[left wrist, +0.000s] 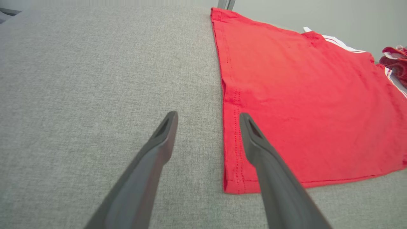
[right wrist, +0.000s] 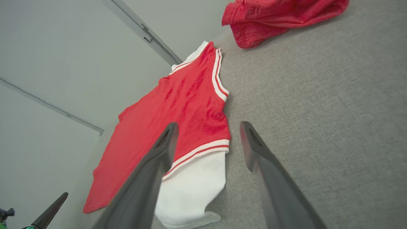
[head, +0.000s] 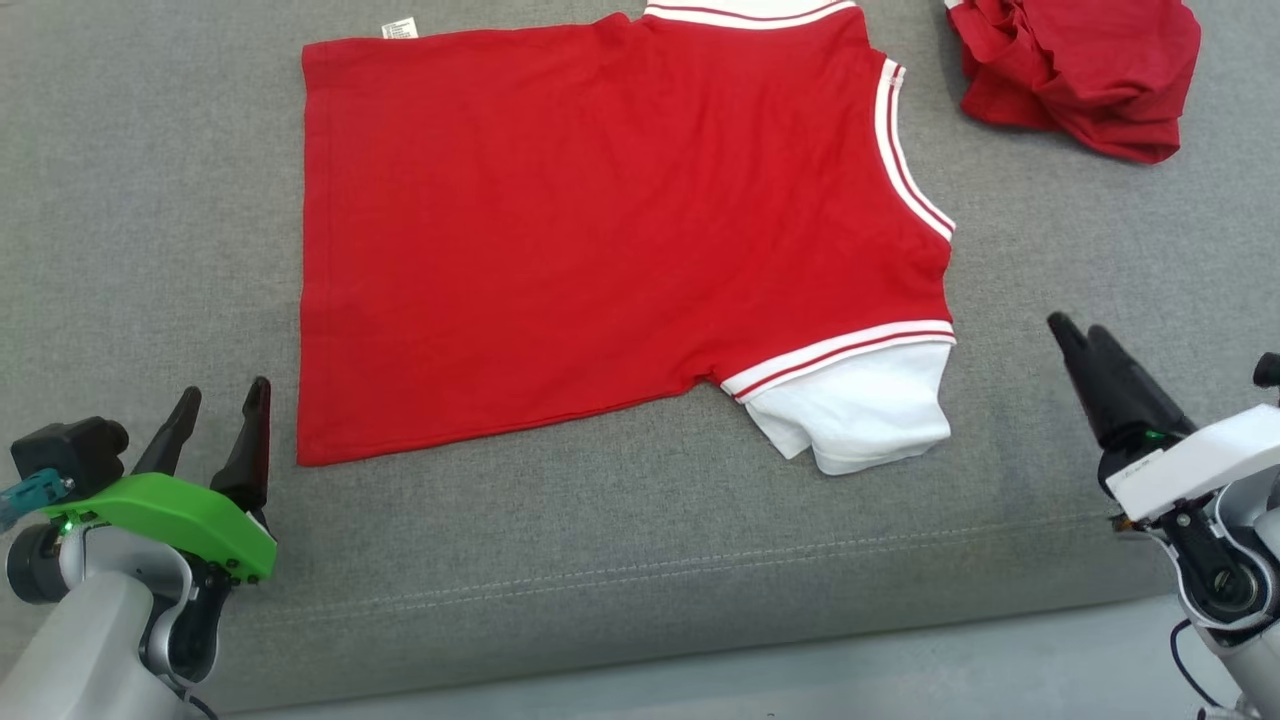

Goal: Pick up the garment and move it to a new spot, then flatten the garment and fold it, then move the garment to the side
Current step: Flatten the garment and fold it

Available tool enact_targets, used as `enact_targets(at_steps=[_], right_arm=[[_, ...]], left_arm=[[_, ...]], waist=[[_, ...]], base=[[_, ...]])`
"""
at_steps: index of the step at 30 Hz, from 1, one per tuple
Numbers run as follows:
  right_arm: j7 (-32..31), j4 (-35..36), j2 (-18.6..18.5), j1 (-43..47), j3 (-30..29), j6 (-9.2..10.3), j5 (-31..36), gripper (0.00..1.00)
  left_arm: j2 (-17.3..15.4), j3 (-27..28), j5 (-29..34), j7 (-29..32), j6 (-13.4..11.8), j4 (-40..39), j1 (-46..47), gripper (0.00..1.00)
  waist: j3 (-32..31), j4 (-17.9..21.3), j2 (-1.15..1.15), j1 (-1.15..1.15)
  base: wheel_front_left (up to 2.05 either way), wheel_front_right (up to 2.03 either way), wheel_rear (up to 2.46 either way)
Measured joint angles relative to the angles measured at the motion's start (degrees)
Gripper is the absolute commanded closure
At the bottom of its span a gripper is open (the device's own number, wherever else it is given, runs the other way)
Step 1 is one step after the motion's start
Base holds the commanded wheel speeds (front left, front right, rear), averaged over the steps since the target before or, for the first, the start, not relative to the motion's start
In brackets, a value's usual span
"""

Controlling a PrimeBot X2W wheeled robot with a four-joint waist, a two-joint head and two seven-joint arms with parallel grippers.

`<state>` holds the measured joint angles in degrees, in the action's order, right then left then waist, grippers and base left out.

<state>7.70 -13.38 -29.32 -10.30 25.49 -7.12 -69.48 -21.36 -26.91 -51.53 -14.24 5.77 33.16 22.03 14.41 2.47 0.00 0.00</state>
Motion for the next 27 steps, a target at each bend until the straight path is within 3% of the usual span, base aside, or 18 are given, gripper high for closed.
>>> enact_targets(at_steps=[5,12,16,17,21,27], right_arm=[[5.0,1.7,-0.5,-1.7,-1.6,0.0,3.7,0.0],[7.0,3.0,0.1,-2.5,-3.3,0.24,10.9,0.0],[7.0,4.6,1.2,-2.5,-5.6,1.27,14.8,0.0],[6.9,6.1,2.7,-2.5,-8.9,2.45,16.8,0.0],[6.9,9.6,4.3,-3.2,-15.6,4.55,23.1,0.0],[6.9,12.2,6.4,-1.3,-19.7,6.84,31.1,0.0]], left_arm=[[-0.1,1.1,3.0,0.0,-0.6,-4.2,0.0,0.0],[1.8,8.4,7.1,0.0,-1.8,-12.9,0.2,0.0],[2.4,10.9,10.3,-0.2,-3.6,-15.7,-0.9,0.0],[2.8,12.5,11.2,-0.2,-4.3,-17.1,-2.4,0.0],[3.7,14.3,14.2,-0.2,-5.1,-19.6,-5.6,0.0],[6.2,15.9,16.8,-0.2,-5.8,-22.3,-10.1,0.0]], waist=[[-1.0,-0.2,0.0,0.0],[-3.0,-0.6,0.0,0.0],[-4.1,-0.8,0.0,0.0],[-4.6,-0.7,0.0,0.0],[-5.5,-0.4,0.0,0.0],[-6.6,0.0,0.0,0.0]], base=[[0.0,0.0,0.0],[0.0,0.0,0.0],[0.0,0.0,0.0],[0.0,0.0,0.0],[0.0,0.0,0.0],[0.0,0.0,0.0]])
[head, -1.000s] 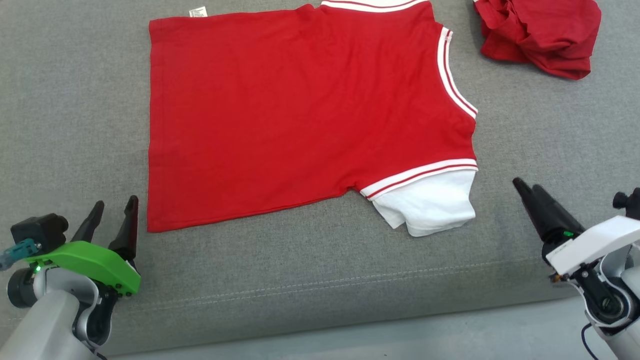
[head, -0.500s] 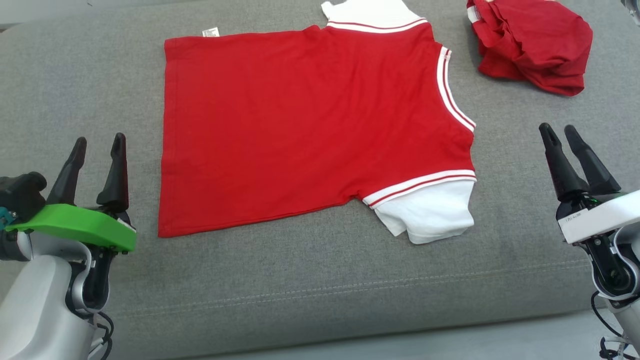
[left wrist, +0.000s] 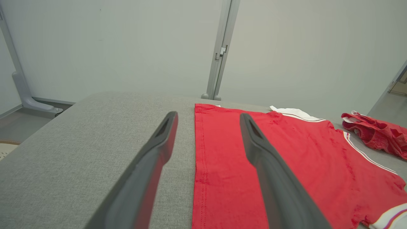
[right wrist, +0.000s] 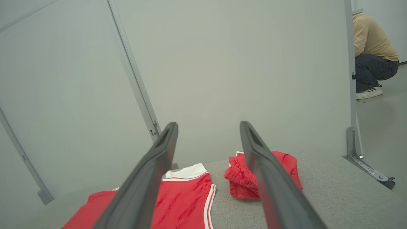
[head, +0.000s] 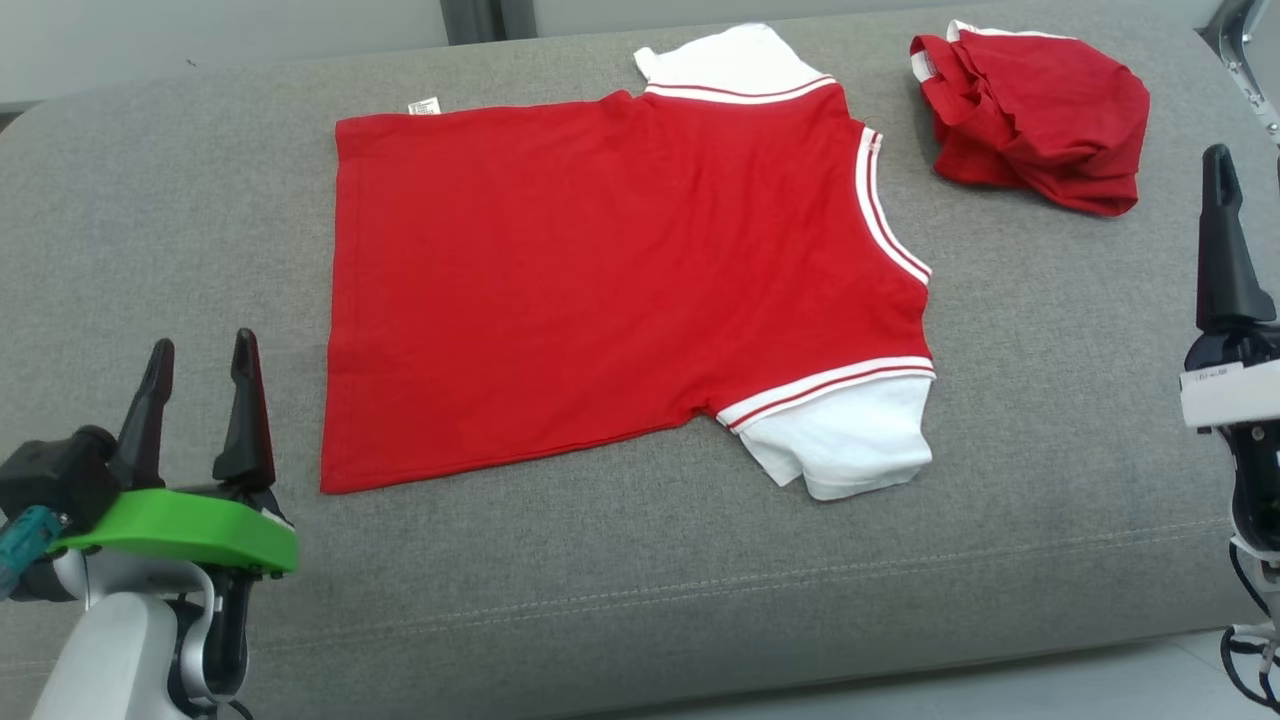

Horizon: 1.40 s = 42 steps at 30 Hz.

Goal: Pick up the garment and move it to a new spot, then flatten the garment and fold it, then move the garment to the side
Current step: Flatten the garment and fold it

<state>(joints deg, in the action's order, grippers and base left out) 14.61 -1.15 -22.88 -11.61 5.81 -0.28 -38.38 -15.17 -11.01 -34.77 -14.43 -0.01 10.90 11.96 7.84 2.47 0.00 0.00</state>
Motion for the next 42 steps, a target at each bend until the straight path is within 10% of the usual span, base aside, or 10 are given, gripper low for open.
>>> enact_targets(at_steps=[26,42], right_arm=[[0.0,3.8,6.1,8.7,-1.3,1.31,13.8,0.0],[0.0,-4.1,8.2,13.4,0.1,-1.33,12.7,0.0]], left_arm=[[3.6,5.0,7.5,0.0,0.5,-7.2,-6.2,0.0],[5.4,3.8,8.5,0.0,3.1,-7.0,-7.8,0.0]], waist=[[1.2,-0.9,0.0,0.0],[3.0,-1.2,0.0,0.0]], base=[[0.0,0.0,0.0],[0.0,0.0,0.0]])
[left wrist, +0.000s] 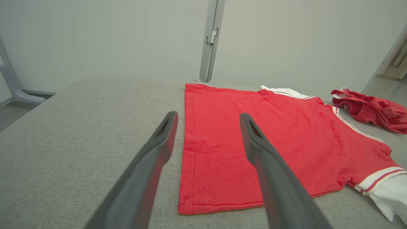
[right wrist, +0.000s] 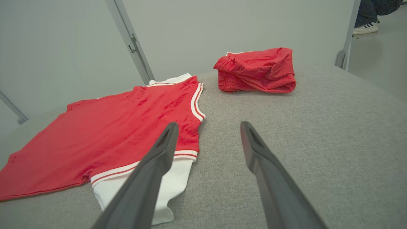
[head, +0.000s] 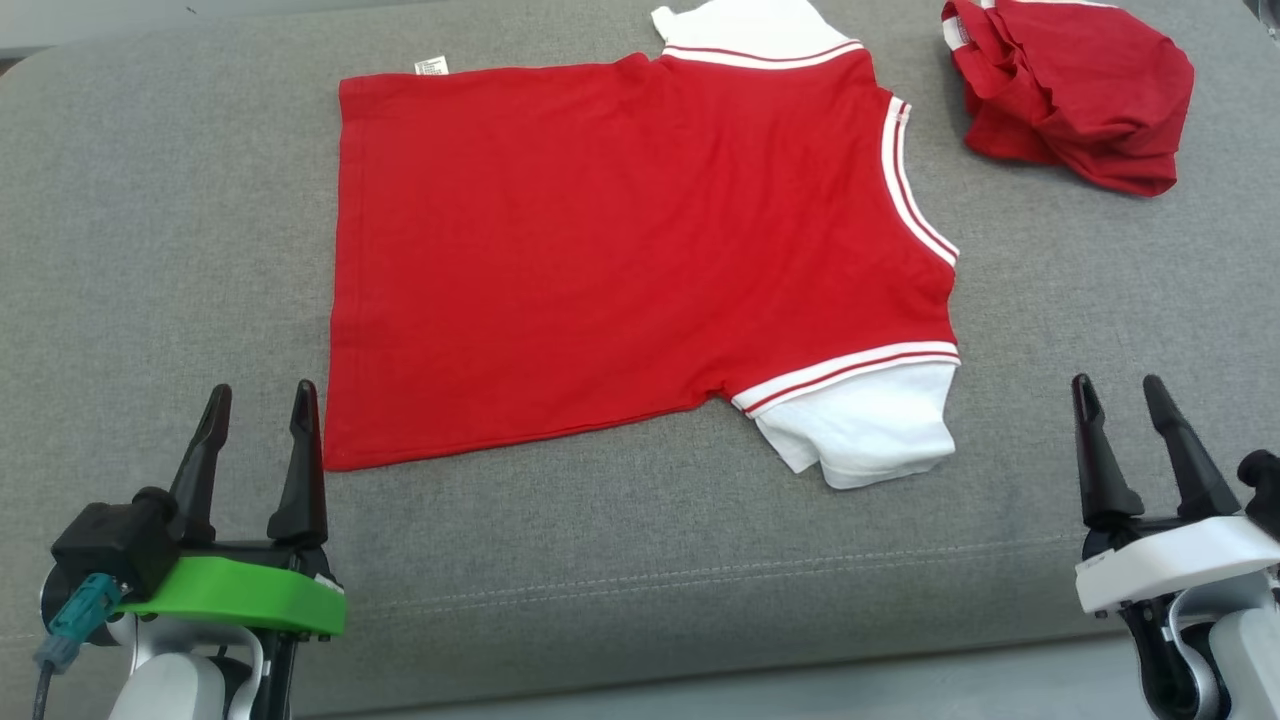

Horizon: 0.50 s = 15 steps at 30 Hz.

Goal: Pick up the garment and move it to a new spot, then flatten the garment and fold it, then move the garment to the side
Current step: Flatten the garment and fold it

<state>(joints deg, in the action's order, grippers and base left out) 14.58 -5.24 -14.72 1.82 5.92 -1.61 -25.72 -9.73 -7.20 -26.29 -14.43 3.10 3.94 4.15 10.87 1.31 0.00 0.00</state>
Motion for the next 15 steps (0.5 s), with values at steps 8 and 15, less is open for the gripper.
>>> enact_targets(at_steps=[8,15], right_arm=[[-2.1,-6.4,0.7,-0.1,3.1,-2.21,-2.1,0.0],[-4.1,-10.6,2.4,-2.4,5.1,-3.44,-3.6,0.0]], left_arm=[[0.4,-2.5,1.0,0.0,1.9,1.0,0.0,0.0],[0.8,-3.8,1.4,0.0,2.3,3.3,0.0,0.0]], waist=[[1.8,-0.7,0.0,0.0],[3.6,-1.5,0.0,0.0]], base=[[0.0,0.0,0.0],[0.0,0.0,0.0]])
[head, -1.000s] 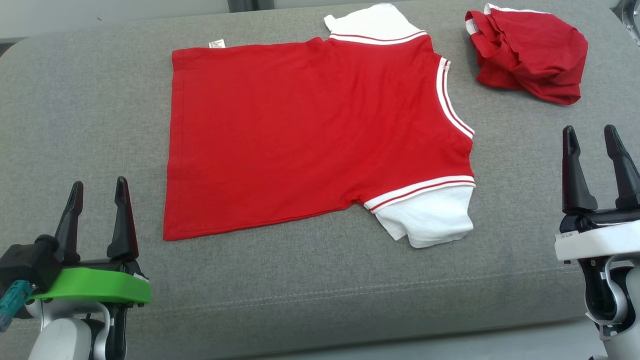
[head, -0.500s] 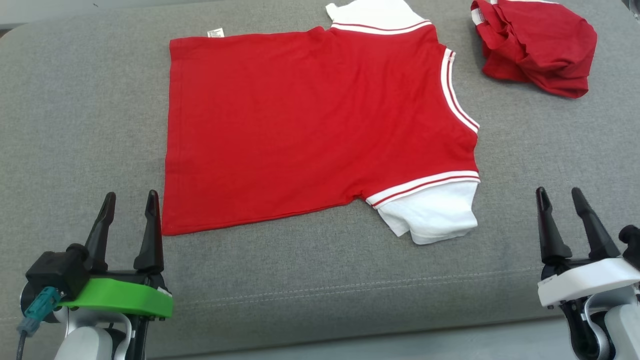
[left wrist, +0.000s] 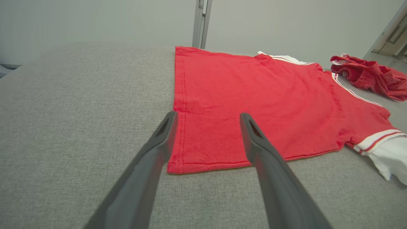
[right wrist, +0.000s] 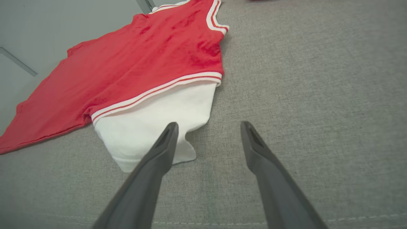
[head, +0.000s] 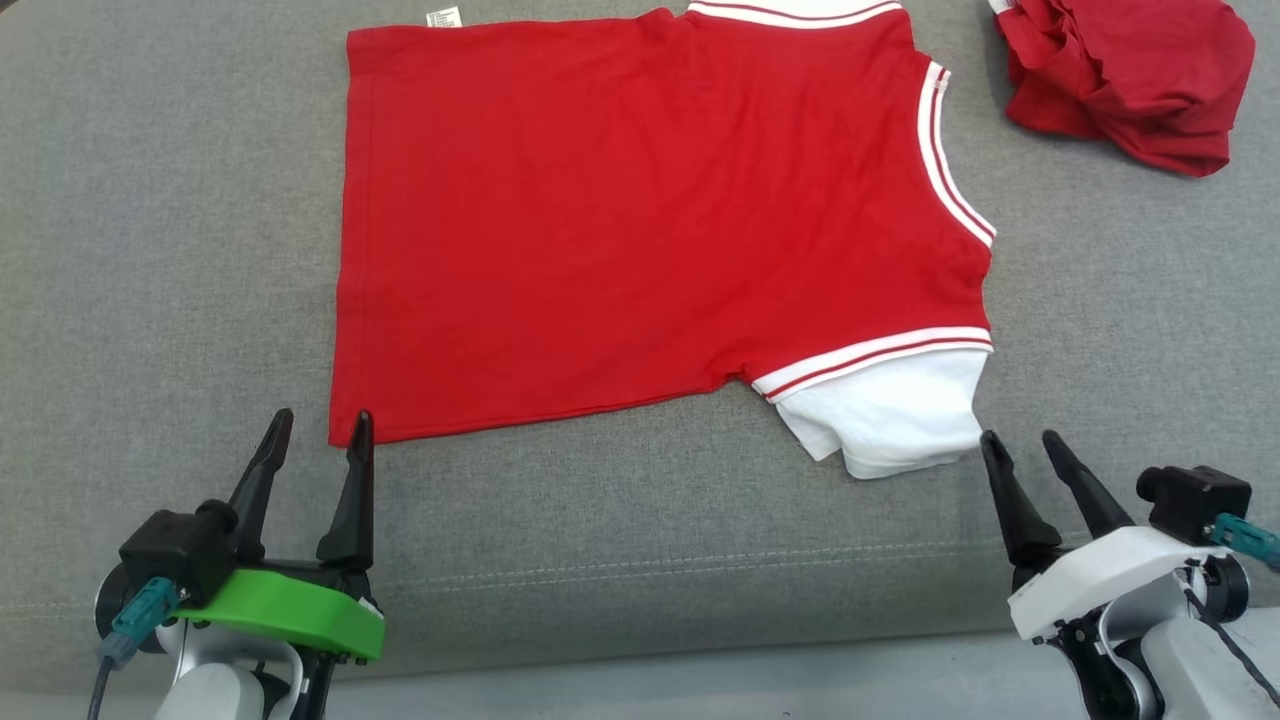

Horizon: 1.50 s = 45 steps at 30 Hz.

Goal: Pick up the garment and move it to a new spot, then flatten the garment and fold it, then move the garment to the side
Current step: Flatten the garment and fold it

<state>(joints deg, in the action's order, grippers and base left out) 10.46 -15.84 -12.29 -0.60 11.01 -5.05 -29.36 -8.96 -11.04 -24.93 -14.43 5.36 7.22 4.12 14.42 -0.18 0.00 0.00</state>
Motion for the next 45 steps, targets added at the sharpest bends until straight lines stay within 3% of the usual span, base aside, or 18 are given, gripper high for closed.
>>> enact_targets(at_steps=[25,27,28,29,30,37,45], right_arm=[[-3.7,-10.9,0.4,-8.0,9.4,-2.0,-2.0,0.0],[-3.7,-11.1,0.5,-8.5,10.9,-2.0,-2.6,0.58],[-3.7,-11.1,0.5,-8.6,11.5,-2.0,-3.0,0.58],[-3.7,-11.0,0.4,-8.6,12.0,-2.0,-3.2,0.87],[-3.7,-11.1,0.4,-8.7,12.3,-2.0,-3.6,1.0],[-3.7,-11.1,0.1,-8.7,15.0,-2.01,-6.6,1.0],[-4.3,-10.7,-0.8,-9.3,18.3,-2.01,-8.9,1.0]], left_arm=[[0.0,-0.2,0.6,0.0,1.2,3.3,1.5,0.0],[0.0,-0.2,0.6,0.0,1.2,3.4,1.6,0.0],[0.0,-0.2,0.6,0.0,1.2,3.4,1.7,0.0],[0.0,-0.2,0.6,0.0,1.2,3.5,1.8,0.0],[0.0,-0.2,0.6,0.0,1.2,3.6,1.8,0.0],[0.8,0.4,-1.3,0.1,1.2,7.6,1.8,0.0],[3.6,3.8,-11.0,4.9,1.3,15.9,4.4,0.0]], waist=[[1.1,-1.9,0.0,0.0],[1.1,-1.7,0.0,0.0],[1.1,-1.6,0.0,0.0],[1.1,-1.6,0.0,0.0],[1.1,-1.5,0.0,0.0],[1.1,-1.0,0.0,0.0],[0.7,0.3,0.0,0.0]], base=[[0.0,0.0,0.0],[0.0,0.0,0.0],[0.0,0.0,0.0],[0.0,0.0,0.0],[0.0,0.0,0.0],[0.0,0.0,0.0],[0.0,0.0,0.0]])
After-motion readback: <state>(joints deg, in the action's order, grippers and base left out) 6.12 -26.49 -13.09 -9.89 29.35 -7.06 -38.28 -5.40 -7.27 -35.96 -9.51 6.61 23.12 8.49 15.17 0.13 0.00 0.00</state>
